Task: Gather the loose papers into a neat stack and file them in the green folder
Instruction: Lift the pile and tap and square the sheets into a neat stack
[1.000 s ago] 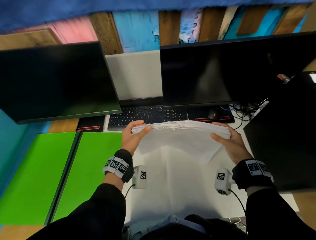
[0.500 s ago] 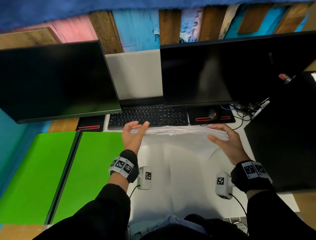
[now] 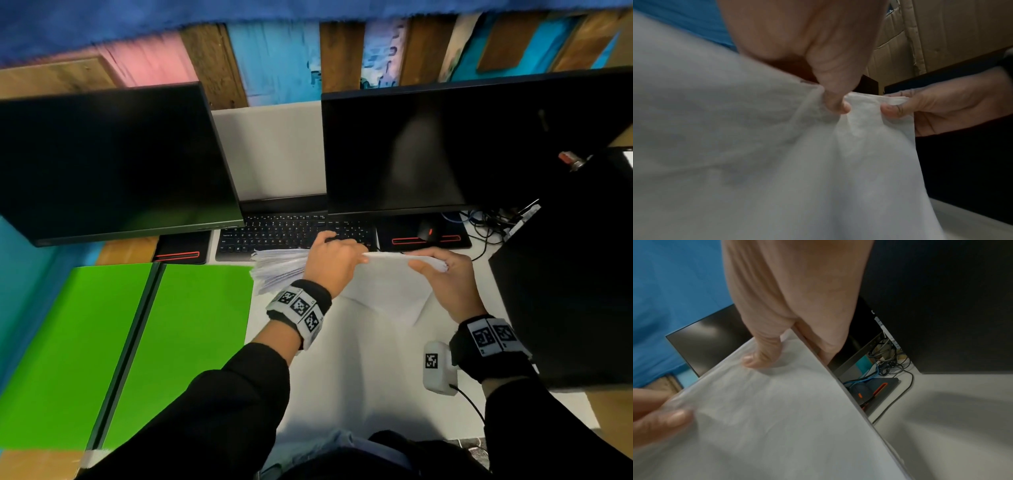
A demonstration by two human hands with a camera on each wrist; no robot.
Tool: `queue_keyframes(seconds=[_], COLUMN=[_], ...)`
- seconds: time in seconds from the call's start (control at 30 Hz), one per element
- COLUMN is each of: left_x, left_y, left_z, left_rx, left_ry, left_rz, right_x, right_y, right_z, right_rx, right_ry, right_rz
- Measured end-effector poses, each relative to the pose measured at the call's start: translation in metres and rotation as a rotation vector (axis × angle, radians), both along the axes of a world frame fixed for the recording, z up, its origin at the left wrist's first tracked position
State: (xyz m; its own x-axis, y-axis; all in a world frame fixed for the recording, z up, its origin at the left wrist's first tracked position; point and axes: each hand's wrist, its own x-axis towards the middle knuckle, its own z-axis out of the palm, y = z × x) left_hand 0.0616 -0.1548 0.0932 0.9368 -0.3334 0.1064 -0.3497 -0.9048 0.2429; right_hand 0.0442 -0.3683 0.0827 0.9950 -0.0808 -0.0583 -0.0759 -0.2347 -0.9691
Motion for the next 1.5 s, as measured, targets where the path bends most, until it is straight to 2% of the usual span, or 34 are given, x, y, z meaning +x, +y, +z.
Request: queue_keyframes(seconds=[0.2,0.3,0.37,0.47,0.5,0.57,0.67,0.73,0.8,0.87,0.97,1.03,1.17,1.3,1.4,1.5], left_x=[-0.001,-0.004,-0.008,-0.012,-0.014,-0.013,-0.01,-0.005,-0.002,-0.002,-0.003,-0.003,0.0,-0.005,-0.01,-0.014], left_y=[0.033,0.067,0.082,0.09,0.09,0.089,0.08,0.064,0.04,0.017,0.002,0.007,0.03,0.044,0.04,0.031], left_z=[-0.002,-0.001,0.005,0.017,0.018,0.017,0.011,0.016,0.028,0.043,0.059,0.066,0.07,0.068,0.063,0.058], left_rx=[-0.017,0.039,-0.088,-0.511,-0.58,-0.471,-0.051,0.124,0.123,-0.007,-0.199,-0.341,-0.661,-0.906,-1.117,-1.208], left_ry=[-0.09,-0.054,-0.032,0.032,0.061,0.186,0.397,0.401,0.346,0.263,0.115,0.104,0.195,0.258,0.25,0.254], left_rz=[0.162,0.278,0.366,0.487,0.505,0.487,0.397,0.273,0.138,0.076,0.064,0.129,0.336,0.387,0.42,0.425], right_x=[-0.003,-0.005,-0.005,-0.002,-0.002,-0.003,-0.004,0.003,0.009,0.01,0.011,0.012,0.011,0.008,0.005,0.004], right_y=[-0.013,-0.022,-0.022,-0.02,-0.02,-0.019,-0.014,-0.005,0.009,0.023,0.031,0.022,-0.015,-0.026,-0.01,0.01], right_z=[-0.005,-0.009,-0.004,0.008,0.011,0.006,-0.011,-0.004,0.017,0.045,0.07,0.071,0.049,0.039,0.041,0.054], right_rx=[0.0,0.042,0.093,0.176,0.192,0.168,0.022,-0.005,-0.032,-0.067,-0.103,-0.187,-0.323,-0.073,0.275,0.336], right_ry=[0.01,0.026,0.028,-0.033,-0.049,-0.014,0.122,0.164,0.056,-0.133,-0.295,-0.289,-0.192,-0.122,-0.086,-0.07], right_rz=[-0.11,-0.137,-0.153,-0.171,-0.155,-0.062,0.005,-0.057,0.027,0.151,0.144,0.13,0.087,0.007,-0.066,-0.046])
